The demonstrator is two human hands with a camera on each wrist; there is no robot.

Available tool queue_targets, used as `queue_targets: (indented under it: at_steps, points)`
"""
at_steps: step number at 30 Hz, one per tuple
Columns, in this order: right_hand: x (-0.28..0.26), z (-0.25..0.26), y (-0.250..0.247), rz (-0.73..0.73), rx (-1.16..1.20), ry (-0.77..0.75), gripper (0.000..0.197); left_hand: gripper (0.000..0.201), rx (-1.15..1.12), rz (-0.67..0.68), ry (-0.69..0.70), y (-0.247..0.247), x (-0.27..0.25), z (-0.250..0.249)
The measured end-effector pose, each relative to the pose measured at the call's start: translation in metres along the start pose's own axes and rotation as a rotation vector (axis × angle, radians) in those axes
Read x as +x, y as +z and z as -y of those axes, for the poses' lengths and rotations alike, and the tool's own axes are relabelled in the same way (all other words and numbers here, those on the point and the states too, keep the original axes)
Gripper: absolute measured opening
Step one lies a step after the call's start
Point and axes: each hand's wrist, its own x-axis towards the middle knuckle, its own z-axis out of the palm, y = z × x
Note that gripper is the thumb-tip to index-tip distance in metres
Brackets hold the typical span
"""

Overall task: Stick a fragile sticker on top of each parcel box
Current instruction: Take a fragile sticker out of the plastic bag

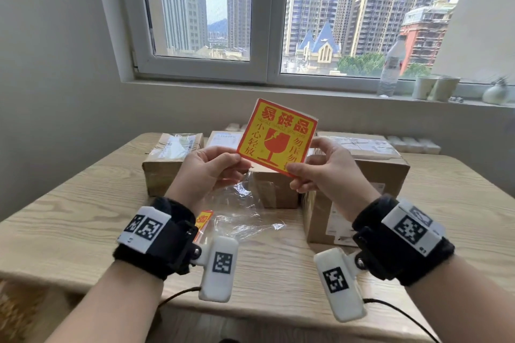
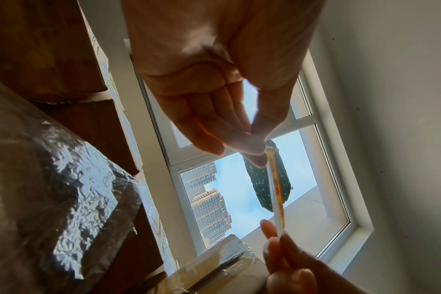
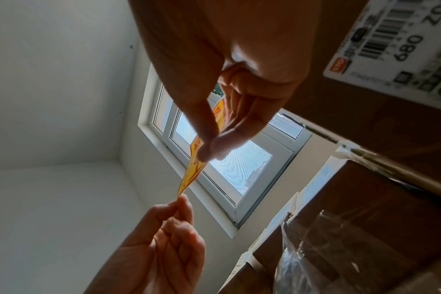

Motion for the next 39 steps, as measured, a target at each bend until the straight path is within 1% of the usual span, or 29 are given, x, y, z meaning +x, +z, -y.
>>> queue_targets:
  at_steps: [4, 11, 13, 14, 16, 17, 18, 20, 22, 23, 24, 26, 28, 30, 32, 35, 37, 39]
  points:
    - [0.001, -0.001, 0.002, -0.044, 0.021, 0.009, 0.043, 0.008, -0.023, 0.021, 0.003, -0.001, -0.004, -0.001]
    - [0.005, -0.005, 0.007, -0.066, 0.052, -0.001, 0.033, 0.009, -0.030, 0.025, 0.025, -0.006, -0.006, -0.004]
    - [0.007, -0.007, 0.006, -0.102, 0.022, -0.004, 0.031, 0.009, -0.029, 0.019, 0.034, -0.007, -0.007, -0.006]
    - [0.008, -0.009, 0.006, -0.158, -0.051, -0.041, 0.030, 0.010, -0.026, 0.017, 0.038, -0.007, -0.007, -0.006]
    - [0.011, -0.010, 0.005, -0.321, -0.227, -0.196, 0.030, 0.010, -0.015, 0.019, 0.041, -0.005, -0.008, -0.008]
    - [0.012, -0.008, 0.005, -0.378, -0.265, -0.294, 0.030, 0.010, -0.003, 0.023, 0.040, -0.004, -0.008, -0.008]
    - [0.011, -0.004, 0.006, -0.385, -0.269, -0.389, 0.029, 0.011, 0.017, 0.029, 0.040, -0.002, -0.008, -0.009]
    - [0.011, 0.005, 0.011, -0.301, -0.320, -0.530, 0.020, 0.014, 0.075, 0.055, 0.048, 0.003, -0.009, -0.010]
    - [0.012, 0.012, 0.018, -0.183, -0.473, -0.589, 0.007, 0.013, 0.132, 0.076, 0.061, 0.010, -0.010, -0.011]
    - [0.012, 0.014, 0.021, -0.132, -0.544, -0.594, 0.004, 0.011, 0.153, 0.076, 0.070, 0.013, -0.011, -0.012]
    - [0.013, 0.014, 0.022, -0.091, -0.586, -0.584, 0.006, 0.009, 0.170, 0.072, 0.078, 0.015, -0.012, -0.012]
    - [0.014, 0.012, 0.023, -0.029, -0.584, -0.545, 0.010, 0.010, 0.195, 0.065, 0.095, 0.018, -0.012, -0.013]
    - [0.014, 0.010, 0.023, -0.010, -0.561, -0.523, 0.014, 0.014, 0.214, 0.062, 0.108, 0.020, -0.012, -0.014]
    - [0.015, 0.008, 0.022, -0.007, -0.536, -0.506, 0.014, 0.014, 0.217, 0.066, 0.117, 0.021, -0.012, -0.014]
    - [0.016, 0.008, 0.022, 0.027, -0.459, -0.462, 0.011, 0.013, 0.212, 0.075, 0.122, 0.021, -0.011, -0.014]
    - [0.015, 0.008, 0.020, 0.092, -0.260, -0.319, 0.011, 0.011, 0.201, 0.091, 0.130, 0.022, -0.012, -0.014]
    - [0.014, 0.009, 0.019, 0.122, -0.135, -0.232, 0.008, 0.006, 0.175, 0.097, 0.126, 0.023, -0.012, -0.014]
    - [0.012, 0.009, 0.019, 0.131, -0.064, -0.190, 0.006, 0.004, 0.145, 0.105, 0.114, 0.024, -0.012, -0.013]
